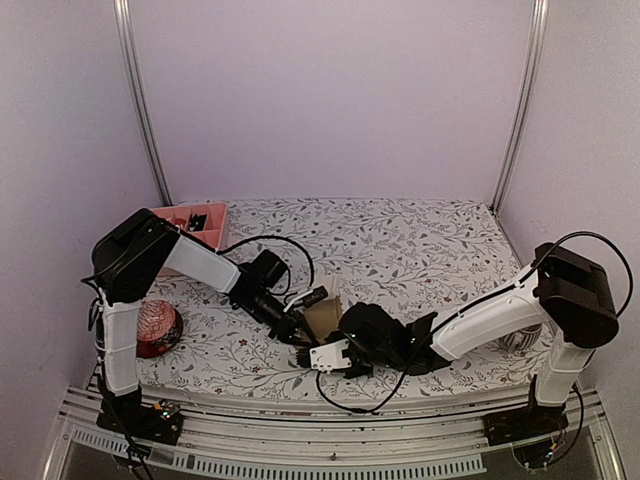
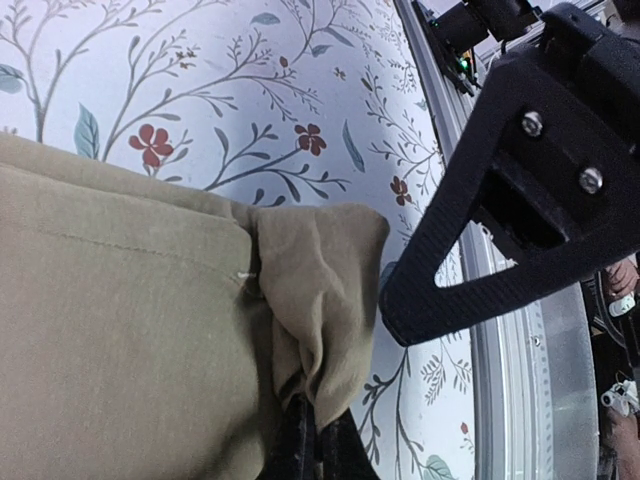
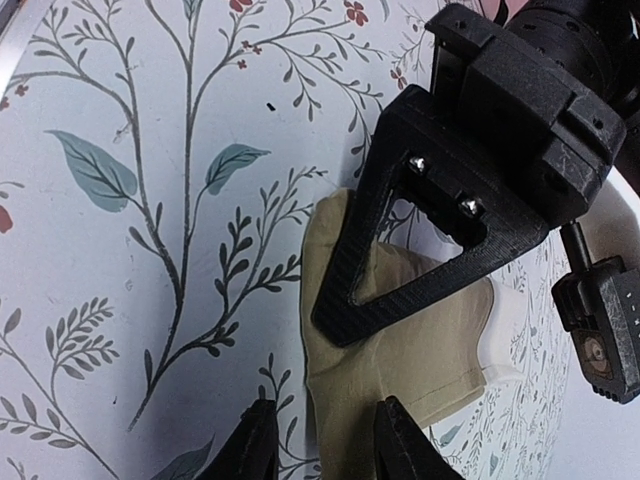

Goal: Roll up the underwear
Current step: Roll the underwear at the center of the board.

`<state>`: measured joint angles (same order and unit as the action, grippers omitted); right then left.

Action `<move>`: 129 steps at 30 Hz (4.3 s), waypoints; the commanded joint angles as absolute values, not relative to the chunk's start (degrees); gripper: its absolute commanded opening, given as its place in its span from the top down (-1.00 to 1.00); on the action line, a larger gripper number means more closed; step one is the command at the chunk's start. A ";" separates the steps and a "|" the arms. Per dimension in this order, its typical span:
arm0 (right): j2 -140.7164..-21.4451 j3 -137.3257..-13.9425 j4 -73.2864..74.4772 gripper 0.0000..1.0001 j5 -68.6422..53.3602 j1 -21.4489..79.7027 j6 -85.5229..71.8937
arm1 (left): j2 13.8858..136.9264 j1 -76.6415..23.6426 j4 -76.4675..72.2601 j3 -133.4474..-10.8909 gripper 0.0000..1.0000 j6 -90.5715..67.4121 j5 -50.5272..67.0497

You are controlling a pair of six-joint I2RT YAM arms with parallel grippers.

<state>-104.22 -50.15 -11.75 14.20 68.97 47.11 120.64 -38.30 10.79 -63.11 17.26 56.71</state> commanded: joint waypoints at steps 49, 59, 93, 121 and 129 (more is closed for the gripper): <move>-110.42 -58.72 9.20 0.93 6.67 63.51 19.75 | 106.81 -35.19 12.16 -64.21 -0.97 22.28 46.27; -108.65 -61.41 14.76 0.89 -6.73 57.62 17.19 | 90.81 -34.31 -6.23 -45.76 -0.97 32.88 38.87; -119.69 -73.56 29.33 0.87 -35.85 44.65 17.18 | 108.04 -62.60 -45.02 -34.04 -0.22 59.45 -7.85; -108.40 -67.60 25.59 -0.01 -28.03 44.30 15.92 | 109.75 -63.00 -18.56 -45.05 1.00 45.58 -0.45; -87.38 -55.04 17.05 -0.59 -9.41 47.64 8.66 | 108.26 -60.18 -4.54 -50.27 1.00 39.26 9.34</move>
<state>-97.32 -59.94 22.50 -22.20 45.10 12.75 108.73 -61.80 -18.31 -48.23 44.05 1.34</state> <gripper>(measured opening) 0.759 0.047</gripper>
